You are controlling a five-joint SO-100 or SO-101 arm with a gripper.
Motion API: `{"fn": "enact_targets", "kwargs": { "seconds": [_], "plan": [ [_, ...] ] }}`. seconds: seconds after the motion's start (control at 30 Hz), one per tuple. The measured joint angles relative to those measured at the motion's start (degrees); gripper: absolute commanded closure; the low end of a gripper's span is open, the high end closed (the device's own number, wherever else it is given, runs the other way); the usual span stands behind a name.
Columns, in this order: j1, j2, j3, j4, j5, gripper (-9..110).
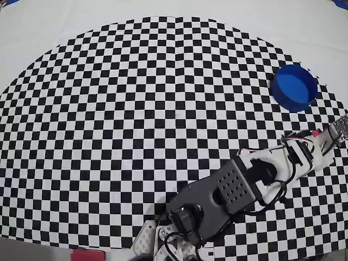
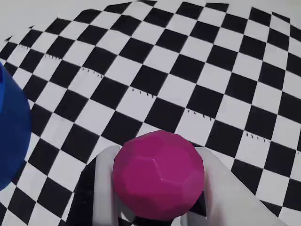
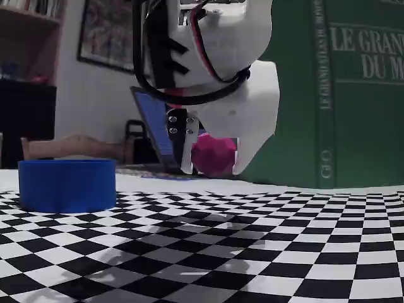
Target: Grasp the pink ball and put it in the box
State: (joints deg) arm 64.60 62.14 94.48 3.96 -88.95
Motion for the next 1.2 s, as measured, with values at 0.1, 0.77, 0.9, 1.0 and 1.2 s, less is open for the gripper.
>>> {"fn": "enact_targets", "kwargs": {
  "seconds": [0.1, 0.77, 0.9, 1.0, 1.2],
  "plan": [
    [0.0, 1.7, 1.1, 0.0, 0.0, 101],
    [0.0, 13.1, 9.8, 0.0, 0.0, 101],
    [0.0, 13.7, 10.2, 0.0, 0.0, 101],
    [-0.1, 13.7, 10.2, 0.0, 0.0, 101],
    [-1.5, 13.7, 10.2, 0.0, 0.0, 101]
  ]
}}
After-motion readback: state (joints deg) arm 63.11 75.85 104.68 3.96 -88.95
